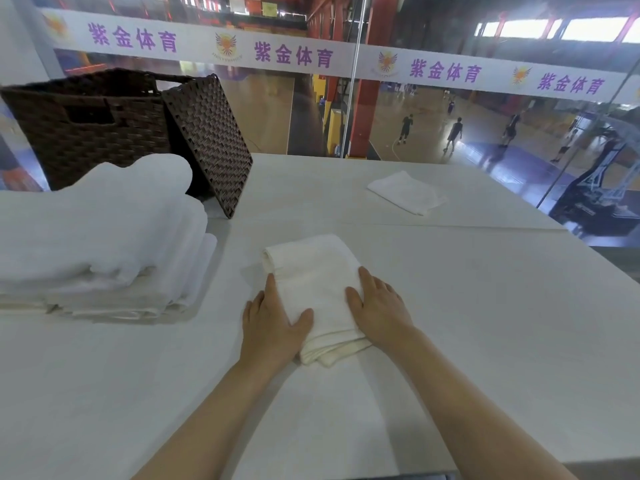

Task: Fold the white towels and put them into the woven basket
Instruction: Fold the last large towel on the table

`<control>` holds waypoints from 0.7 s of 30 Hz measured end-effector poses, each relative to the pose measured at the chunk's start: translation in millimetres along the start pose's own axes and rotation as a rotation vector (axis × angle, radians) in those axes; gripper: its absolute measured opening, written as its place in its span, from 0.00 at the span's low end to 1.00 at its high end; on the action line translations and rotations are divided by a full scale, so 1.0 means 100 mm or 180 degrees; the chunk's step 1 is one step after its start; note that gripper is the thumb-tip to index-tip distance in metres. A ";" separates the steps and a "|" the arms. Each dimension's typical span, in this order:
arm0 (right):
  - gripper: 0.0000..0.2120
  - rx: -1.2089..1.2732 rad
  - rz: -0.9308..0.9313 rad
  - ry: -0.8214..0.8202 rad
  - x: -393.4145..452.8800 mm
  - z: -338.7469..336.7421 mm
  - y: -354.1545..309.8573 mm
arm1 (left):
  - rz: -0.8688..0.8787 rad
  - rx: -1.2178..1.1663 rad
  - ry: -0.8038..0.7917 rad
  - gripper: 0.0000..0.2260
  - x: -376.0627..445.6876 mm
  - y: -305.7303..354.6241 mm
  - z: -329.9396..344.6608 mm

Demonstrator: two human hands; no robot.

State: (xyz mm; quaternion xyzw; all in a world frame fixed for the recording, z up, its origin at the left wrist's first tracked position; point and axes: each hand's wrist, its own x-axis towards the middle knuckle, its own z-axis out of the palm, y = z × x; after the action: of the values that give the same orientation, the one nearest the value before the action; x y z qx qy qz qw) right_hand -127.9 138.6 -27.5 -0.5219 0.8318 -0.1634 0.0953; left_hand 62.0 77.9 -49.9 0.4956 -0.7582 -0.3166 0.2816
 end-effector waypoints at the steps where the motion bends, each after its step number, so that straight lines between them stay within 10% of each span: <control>1: 0.29 -0.0013 0.0013 0.0000 -0.01 -0.01 -0.01 | 0.0016 -0.0078 -0.0023 0.41 0.00 0.01 -0.01; 12: 0.39 0.1361 0.0586 0.0020 -0.08 -0.20 -0.10 | -0.0157 -0.1547 -0.0250 0.42 -0.07 0.21 -0.11; 21: 0.18 0.1514 0.0076 0.0379 -0.17 -0.58 -0.57 | 0.0223 -0.1276 -0.0107 0.40 0.16 0.32 -0.70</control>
State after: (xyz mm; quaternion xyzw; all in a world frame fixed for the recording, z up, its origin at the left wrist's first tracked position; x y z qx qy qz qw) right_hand -92.0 140.8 47.8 -0.4644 0.7801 -0.3840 0.1681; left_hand 89.8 59.1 21.3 0.3976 -0.7014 -0.4594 0.3727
